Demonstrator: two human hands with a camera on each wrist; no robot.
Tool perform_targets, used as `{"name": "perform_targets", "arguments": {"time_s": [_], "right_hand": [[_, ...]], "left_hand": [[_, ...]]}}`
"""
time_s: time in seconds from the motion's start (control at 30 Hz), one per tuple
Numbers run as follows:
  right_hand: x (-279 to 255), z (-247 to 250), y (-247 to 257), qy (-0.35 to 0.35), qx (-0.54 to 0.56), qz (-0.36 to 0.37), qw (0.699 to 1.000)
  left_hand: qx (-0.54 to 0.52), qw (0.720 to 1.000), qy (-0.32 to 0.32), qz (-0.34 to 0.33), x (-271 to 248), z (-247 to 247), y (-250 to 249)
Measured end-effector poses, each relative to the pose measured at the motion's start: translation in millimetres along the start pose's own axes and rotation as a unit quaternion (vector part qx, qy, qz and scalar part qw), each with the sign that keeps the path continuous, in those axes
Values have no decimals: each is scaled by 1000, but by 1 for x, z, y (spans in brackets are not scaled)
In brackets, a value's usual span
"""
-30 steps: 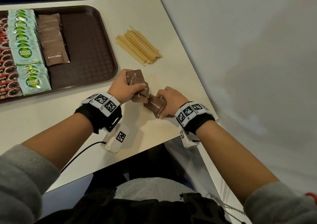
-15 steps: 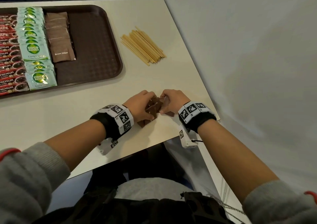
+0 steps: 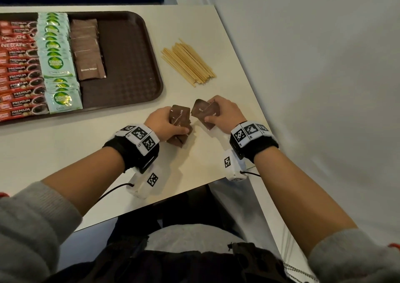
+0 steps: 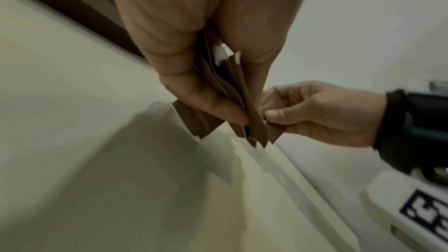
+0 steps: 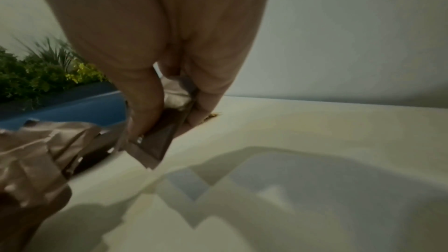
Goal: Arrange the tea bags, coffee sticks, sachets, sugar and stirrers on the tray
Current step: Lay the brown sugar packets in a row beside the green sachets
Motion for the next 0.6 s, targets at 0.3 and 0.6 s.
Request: {"name": "perform_targets", "arguments": {"time_s": [0.3,0.6], "right_hand": [[3,-25,82,85,202,75,973],[21,-73,162,84,126,116,982]], "left_hand": [[-282,941,-188,7,-9,75,21],[-318,915,-248,25,-24,140,46]]}}
Point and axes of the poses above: each hand's wrist, its own x-axis towards the middle knuckle, its own z-axis out of the back of the hand, y = z × x, the point moved 7 cm from there along x, towards the middle knuckle, and after that the axes turned 10 degrees about -z, right-handed, at the moved point
